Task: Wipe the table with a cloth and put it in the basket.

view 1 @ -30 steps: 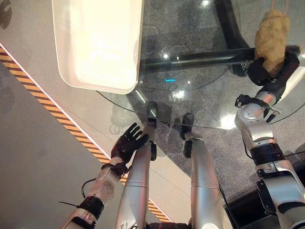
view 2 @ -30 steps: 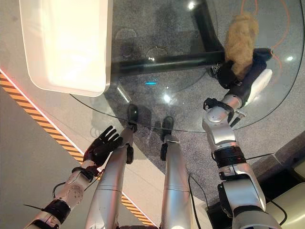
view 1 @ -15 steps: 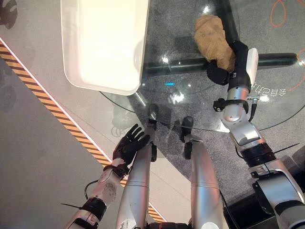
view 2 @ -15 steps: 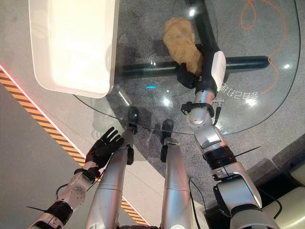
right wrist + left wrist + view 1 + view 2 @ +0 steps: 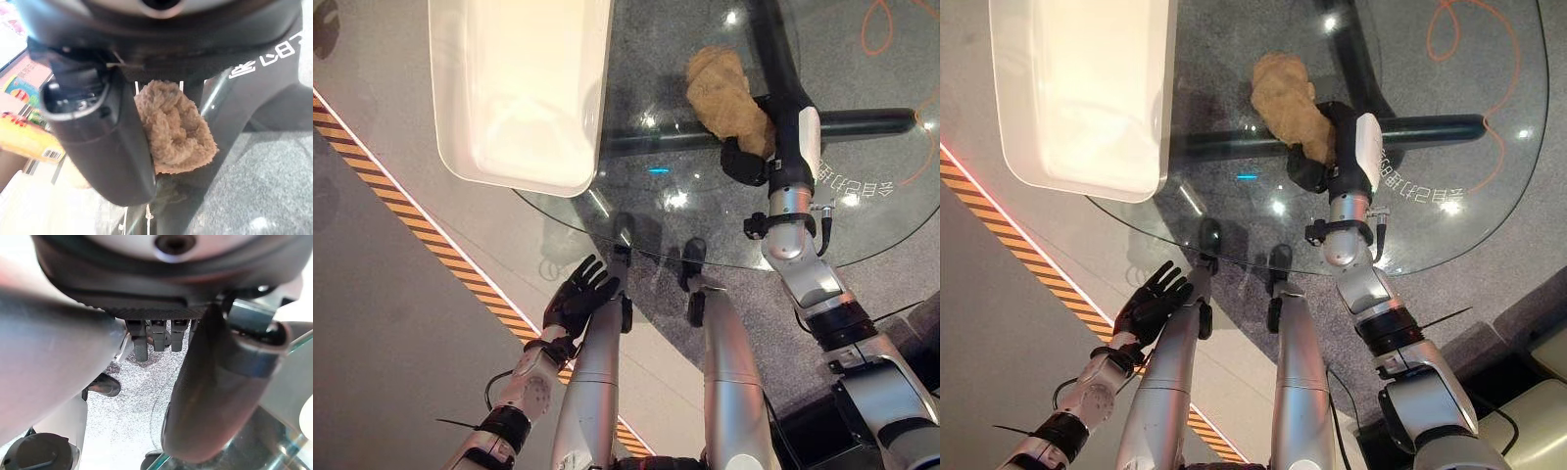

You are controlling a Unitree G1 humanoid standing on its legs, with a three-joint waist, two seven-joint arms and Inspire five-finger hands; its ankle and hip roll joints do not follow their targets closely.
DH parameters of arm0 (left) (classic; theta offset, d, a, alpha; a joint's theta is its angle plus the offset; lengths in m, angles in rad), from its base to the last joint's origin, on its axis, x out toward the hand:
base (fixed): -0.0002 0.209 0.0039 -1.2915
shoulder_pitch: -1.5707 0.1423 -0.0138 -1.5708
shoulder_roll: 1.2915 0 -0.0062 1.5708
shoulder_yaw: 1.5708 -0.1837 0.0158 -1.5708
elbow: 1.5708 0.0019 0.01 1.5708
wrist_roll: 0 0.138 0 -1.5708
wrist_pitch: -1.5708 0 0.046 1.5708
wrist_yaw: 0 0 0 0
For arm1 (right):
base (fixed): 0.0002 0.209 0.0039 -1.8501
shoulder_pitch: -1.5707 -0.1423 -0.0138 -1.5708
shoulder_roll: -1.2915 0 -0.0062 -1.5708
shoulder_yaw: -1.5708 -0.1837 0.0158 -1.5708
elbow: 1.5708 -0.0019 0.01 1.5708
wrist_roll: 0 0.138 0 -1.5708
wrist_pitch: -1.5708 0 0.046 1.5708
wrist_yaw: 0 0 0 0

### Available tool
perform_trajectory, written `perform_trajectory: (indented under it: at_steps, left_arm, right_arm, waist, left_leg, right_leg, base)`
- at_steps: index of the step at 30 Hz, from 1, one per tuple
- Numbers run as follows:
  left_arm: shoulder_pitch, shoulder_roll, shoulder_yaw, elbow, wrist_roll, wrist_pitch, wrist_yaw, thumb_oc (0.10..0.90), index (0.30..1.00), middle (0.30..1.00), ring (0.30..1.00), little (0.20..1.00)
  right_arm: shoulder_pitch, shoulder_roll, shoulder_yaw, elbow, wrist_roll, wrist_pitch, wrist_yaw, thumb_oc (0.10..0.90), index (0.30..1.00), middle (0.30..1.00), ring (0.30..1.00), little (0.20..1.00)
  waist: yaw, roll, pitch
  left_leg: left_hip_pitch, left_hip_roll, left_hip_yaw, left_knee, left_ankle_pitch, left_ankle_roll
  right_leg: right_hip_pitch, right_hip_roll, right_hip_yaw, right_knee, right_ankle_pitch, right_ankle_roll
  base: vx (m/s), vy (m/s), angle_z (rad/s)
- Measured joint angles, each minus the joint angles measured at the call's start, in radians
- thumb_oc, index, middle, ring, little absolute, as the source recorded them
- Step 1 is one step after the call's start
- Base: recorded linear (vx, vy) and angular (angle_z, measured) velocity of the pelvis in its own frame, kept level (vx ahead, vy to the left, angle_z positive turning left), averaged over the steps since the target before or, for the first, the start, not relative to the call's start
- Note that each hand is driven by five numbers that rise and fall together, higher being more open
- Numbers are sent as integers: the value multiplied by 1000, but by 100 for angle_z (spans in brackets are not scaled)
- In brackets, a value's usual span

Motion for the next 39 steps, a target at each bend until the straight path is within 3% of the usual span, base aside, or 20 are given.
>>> perform_trajectory:
  at_steps: [6, 13, 25, 34, 39]
  left_arm:
    - [0, 3, 0, -2, 1, 1, 0, 800, 900, 900, 900, 900]
    - [-2, 11, -1, -25, 2, 15, 1, 800, 900, 900, 900, 900]
    - [-2, 17, -4, -39, 2, 24, 1, 800, 900, 900, 900, 900]
    - [-3, 18, -8, -41, 2, 25, 1, 800, 900, 900, 900, 900]
    - [-4, 20, -8, -46, 1, 24, 2, 800, 900, 900, 900, 900]
  right_arm:
    - [18, -19, 48, 0, 3, -64, 128, 100, 300, 300, 300, 200]
    - [66, -28, 163, -40, 4, -127, 239, 100, 300, 300, 300, 200]
    - [94, -43, 174, -48, 18, -176, 267, 100, 300, 300, 300, 200]
    - [110, -36, 172, -46, 22, -182, 182, 100, 300, 300, 300, 200]
    - [118, -30, 135, -34, 22, -177, 36, 100, 300, 300, 300, 200]
  waist:
    - [-2, 0, 0]
    - [7, 0, 0]
    - [3, 0, 0]
    - [0, 0, 0]
    - [-3, 0, 0]
  left_leg:
    - [1, 0, -15, -8, 5, -15]
    - [-6, 3, -15, -2, -6, -8]
    - [-14, -8, -16, -8, -5, -5]
    - [-18, -8, -18, -8, -5, -4]
    - [-22, -11, -13, 2, -8, 1]
  right_leg:
    - [0, 1, -8, 5, -3, 0]
    - [-3, 1, -10, 3, -3, -7]
    - [-11, -11, -11, 7, -11, -1]
    - [-15, -16, -11, 19, -18, 3]
    - [-17, -17, -8, 16, -17, 1]
  base:
    - [1, -25, 5]
    - [1, -6, 0]
    - [0, -4, 3]
    - [1, 0, 2]
    - [2, 0, -1]
